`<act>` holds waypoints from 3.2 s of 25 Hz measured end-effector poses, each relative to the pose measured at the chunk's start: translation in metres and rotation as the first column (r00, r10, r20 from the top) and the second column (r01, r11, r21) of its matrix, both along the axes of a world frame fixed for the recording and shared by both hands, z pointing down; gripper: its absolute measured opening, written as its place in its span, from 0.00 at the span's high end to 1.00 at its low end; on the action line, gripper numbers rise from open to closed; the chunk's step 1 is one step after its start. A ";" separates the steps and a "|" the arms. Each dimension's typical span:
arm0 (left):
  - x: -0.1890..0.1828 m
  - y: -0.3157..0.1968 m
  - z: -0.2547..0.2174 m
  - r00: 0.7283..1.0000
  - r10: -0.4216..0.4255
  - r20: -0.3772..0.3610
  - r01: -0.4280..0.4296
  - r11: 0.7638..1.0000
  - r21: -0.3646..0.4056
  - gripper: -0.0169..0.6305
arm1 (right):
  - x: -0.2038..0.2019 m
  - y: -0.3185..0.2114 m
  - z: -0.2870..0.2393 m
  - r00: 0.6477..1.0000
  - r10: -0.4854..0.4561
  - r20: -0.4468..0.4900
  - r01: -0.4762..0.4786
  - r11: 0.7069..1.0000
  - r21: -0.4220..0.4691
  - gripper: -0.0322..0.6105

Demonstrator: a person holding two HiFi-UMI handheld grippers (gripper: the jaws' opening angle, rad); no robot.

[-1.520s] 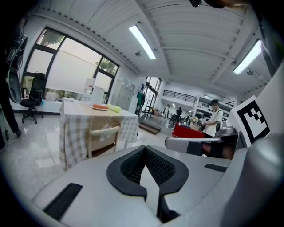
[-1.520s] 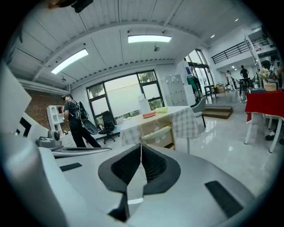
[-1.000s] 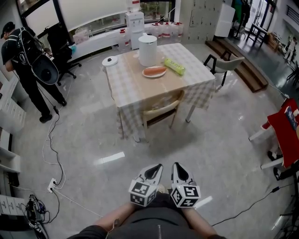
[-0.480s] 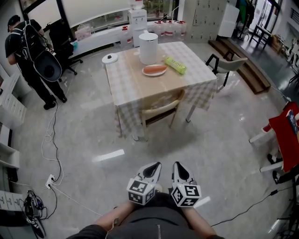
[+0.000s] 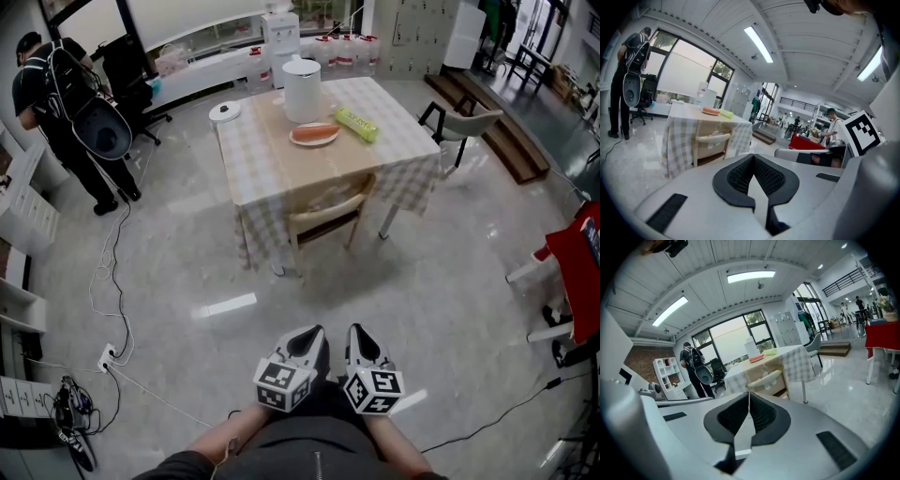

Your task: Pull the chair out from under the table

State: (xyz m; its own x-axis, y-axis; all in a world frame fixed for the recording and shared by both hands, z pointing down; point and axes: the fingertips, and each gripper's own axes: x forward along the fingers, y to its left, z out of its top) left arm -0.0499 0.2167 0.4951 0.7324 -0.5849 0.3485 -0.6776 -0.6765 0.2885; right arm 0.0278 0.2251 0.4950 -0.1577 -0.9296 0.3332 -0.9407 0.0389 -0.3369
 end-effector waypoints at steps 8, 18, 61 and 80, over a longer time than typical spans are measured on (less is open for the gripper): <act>0.002 0.002 -0.001 1.000 0.002 0.000 -0.002 1.000 -0.001 0.96 | 0.013 -0.003 0.006 0.997 0.054 0.049 -0.053 0.998 -0.027 0.93; -0.002 -0.019 0.002 1.000 -0.012 0.004 0.012 1.000 -0.022 0.96 | 0.009 -0.027 0.013 0.995 0.052 0.086 -0.047 0.997 -0.058 0.93; 0.049 -0.277 -0.026 0.998 0.038 -0.047 -0.039 0.999 -0.009 0.96 | 0.062 -0.263 0.005 0.994 0.076 0.079 -0.066 0.991 -0.117 0.93; 0.060 -0.326 -0.015 0.995 0.074 -0.062 -0.074 0.997 -0.001 0.96 | 0.077 -0.297 0.034 0.953 0.214 0.217 -0.160 0.957 -0.241 0.93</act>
